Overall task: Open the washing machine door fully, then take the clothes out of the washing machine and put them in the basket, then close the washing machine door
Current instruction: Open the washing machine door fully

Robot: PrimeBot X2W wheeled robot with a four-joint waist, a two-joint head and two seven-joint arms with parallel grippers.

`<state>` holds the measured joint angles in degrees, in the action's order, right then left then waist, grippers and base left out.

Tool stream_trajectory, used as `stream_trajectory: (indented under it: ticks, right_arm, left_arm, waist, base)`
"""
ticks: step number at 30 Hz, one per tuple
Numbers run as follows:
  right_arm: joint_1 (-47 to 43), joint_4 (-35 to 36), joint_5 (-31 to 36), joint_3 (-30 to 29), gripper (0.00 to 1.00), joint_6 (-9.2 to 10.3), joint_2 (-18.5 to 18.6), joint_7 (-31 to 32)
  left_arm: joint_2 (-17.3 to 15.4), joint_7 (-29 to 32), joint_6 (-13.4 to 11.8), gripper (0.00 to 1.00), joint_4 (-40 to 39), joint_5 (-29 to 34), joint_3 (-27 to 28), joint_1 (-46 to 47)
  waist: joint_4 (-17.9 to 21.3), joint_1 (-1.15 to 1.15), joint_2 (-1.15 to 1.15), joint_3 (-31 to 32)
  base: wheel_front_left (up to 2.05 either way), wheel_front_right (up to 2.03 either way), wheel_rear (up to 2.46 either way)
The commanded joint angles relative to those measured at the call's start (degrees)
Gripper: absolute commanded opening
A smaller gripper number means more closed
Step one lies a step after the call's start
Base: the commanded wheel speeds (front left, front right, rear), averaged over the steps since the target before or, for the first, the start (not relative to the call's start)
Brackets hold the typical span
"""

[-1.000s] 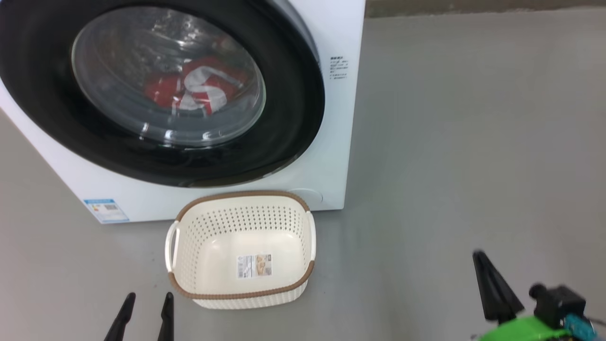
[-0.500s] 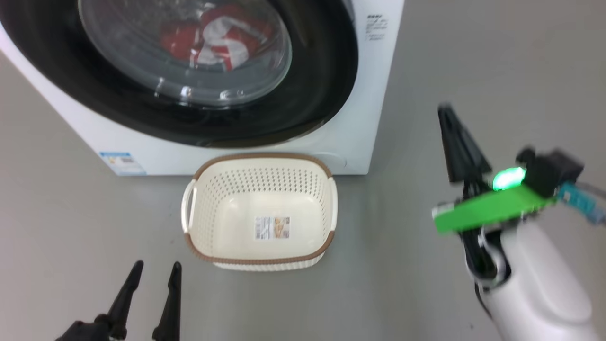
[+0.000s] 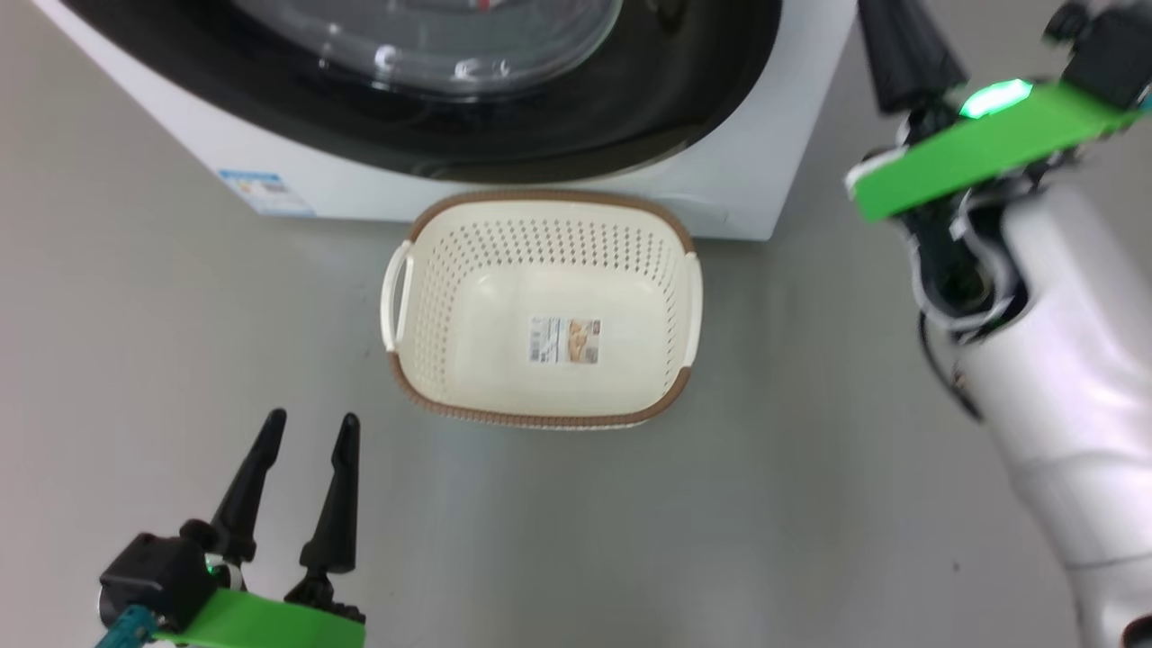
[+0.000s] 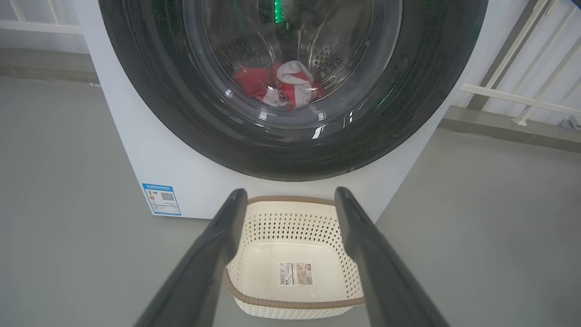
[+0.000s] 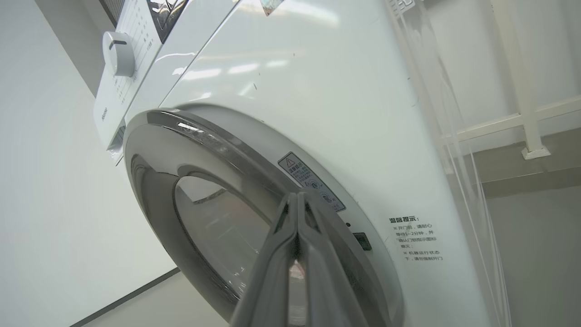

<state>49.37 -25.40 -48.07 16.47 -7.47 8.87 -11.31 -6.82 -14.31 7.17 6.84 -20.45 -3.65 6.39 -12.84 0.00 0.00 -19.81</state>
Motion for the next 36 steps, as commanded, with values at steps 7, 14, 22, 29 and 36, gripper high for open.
stream_trajectory:
  ticks: [7,14,22,29,36]
  right_arm:
    - [8.19,0.32,-14.84,3.02,0.0,-0.02,3.48,7.73]
    - [13.89,-1.38,-29.13,2.38,0.0,-0.02,4.74,19.02]
    - [19.17,-8.15,-35.38,2.58,0.0,-0.02,4.22,27.41]
    - [21.77,-10.95,-38.97,2.73,0.0,-0.02,3.02,32.94]
    - [21.58,-11.96,-40.81,3.52,0.0,-0.02,2.81,37.47]
  left_arm:
    - [-1.39,-0.69,0.32,1.0,-0.83,-1.6,1.23,3.41]
    - [-1.41,-0.69,0.32,1.0,-0.67,-2.53,0.82,5.19]
    - [-1.39,-0.69,0.32,1.0,-0.16,-3.55,-0.17,6.52]
    - [-1.2,-0.69,0.32,1.0,0.02,-3.71,-0.44,6.89]
    - [-0.95,-0.69,0.32,1.0,0.28,-3.63,-0.42,6.77]
  waist:
    - [-3.58,0.0,0.0,-5.8]
    - [-4.37,0.0,0.0,-8.59]
    - [-5.14,0.0,0.0,-10.08]
    - [-5.61,0.0,0.0,-10.29]
    - [-5.72,0.0,0.0,-9.31]
  base:
    - [0.0,0.0,0.0]
    - [0.0,0.0,0.0]
    - [0.0,0.0,0.0]
    - [0.0,0.0,0.0]
    - [0.0,0.0,0.0]
